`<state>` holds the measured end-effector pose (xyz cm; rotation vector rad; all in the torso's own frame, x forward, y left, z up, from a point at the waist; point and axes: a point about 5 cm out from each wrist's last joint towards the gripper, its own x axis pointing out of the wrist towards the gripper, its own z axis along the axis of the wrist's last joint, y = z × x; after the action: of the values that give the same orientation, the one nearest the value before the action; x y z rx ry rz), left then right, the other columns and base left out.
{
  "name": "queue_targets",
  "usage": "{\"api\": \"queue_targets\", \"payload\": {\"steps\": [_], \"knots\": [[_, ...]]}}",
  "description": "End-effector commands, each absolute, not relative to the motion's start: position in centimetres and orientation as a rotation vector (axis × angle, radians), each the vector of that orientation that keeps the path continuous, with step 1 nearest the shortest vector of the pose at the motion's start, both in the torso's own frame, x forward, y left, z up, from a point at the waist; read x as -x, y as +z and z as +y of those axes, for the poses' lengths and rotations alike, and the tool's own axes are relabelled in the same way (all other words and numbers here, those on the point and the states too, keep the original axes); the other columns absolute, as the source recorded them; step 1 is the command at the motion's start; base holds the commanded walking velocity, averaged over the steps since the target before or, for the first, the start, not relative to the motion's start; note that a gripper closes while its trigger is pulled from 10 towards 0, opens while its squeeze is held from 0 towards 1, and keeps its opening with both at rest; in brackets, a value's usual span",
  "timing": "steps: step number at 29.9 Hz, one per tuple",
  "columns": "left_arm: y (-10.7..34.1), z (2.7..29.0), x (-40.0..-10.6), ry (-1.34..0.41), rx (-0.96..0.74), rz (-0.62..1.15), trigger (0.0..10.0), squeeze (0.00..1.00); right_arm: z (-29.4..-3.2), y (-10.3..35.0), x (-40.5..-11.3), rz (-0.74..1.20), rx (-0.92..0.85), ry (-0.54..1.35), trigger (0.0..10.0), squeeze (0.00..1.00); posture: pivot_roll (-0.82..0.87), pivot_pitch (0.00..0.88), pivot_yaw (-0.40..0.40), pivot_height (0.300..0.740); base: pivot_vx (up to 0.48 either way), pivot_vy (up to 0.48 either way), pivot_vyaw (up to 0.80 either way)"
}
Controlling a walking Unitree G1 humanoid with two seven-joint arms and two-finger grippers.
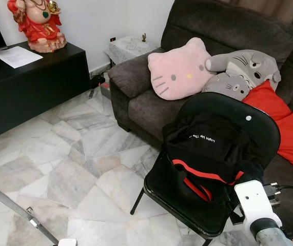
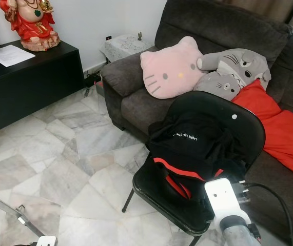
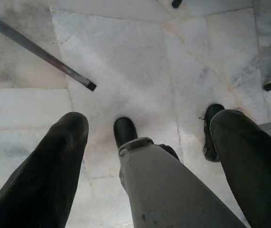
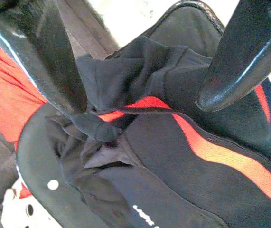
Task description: Hang hanger
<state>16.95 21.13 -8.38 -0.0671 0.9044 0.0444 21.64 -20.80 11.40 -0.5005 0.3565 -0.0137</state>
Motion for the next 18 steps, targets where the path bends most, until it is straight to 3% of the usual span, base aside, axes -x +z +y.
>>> {"api": "queue_targets", "payload": {"steps": [1,18], "knots": [[-8.7,21.1,-16.3,0.057,0.085,0.933,10.0,0.0,-20.9,11.1,-21.7,0.391,0.515,-0.001,10.0,0.0,-0.21,0.105,-0.074,0.74,0.0,0.0,0.0],[-8.9,21.7,-15.7,0.068,0.08,0.951,10.0,0.0,-21.5,12.1,-23.8,0.325,0.562,-0.034,10.0,0.0,-0.21,0.112,-0.071,0.74,0.0,0.0,0.0]]}}
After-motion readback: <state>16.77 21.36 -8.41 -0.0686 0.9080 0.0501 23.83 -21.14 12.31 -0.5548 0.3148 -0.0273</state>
